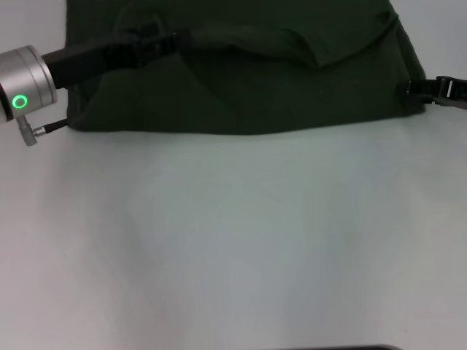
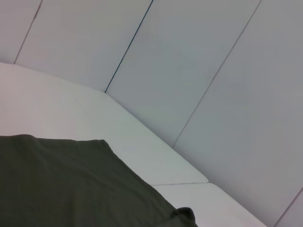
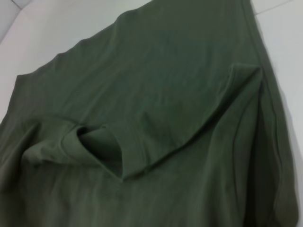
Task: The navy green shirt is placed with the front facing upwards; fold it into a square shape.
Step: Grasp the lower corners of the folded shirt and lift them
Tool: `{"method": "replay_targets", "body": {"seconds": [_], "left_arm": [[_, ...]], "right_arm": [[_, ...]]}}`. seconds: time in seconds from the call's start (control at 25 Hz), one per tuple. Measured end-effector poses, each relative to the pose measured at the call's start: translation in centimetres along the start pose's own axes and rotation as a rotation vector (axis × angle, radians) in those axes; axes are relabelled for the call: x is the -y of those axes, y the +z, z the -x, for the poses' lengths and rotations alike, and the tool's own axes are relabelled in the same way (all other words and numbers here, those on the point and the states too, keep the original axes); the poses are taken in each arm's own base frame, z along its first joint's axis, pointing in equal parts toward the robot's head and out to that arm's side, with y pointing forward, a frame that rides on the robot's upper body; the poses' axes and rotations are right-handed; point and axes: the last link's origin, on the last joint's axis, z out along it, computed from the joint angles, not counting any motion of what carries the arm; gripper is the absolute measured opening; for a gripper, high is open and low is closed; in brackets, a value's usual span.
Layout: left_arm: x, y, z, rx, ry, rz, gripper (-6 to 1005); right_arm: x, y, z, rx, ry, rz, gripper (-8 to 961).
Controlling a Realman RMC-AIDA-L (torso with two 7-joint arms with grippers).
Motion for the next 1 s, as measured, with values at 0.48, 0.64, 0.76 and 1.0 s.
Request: {"method": "replay_targets", "body": {"seconds": [0.48,0.64,0.76,1.0], "left_arm": [[0.11,0.14,-0.02,-0.003,0.008,-0.008,844],[0.21,0.17,-0.05,-0.003,0.008,-0.015,844],[0.23,0.17,-0.05,-0.003,0.008,-0.017,844],[0.24,0.17,-0.05,-0.004,0.008,-0.018,844]], "right_arm": [[-0.59,0.63,0.23,0.000,-0.017,0.009,681],[-0.59,0.86,-0.01,-0.003,-0.018,0.008,680],[-0.58,0.91,-0.09,-0.005,-0.022,0.007,680],[-0.52,0.90,-0.11,-0.004,-0.021,0.004,562]]}}
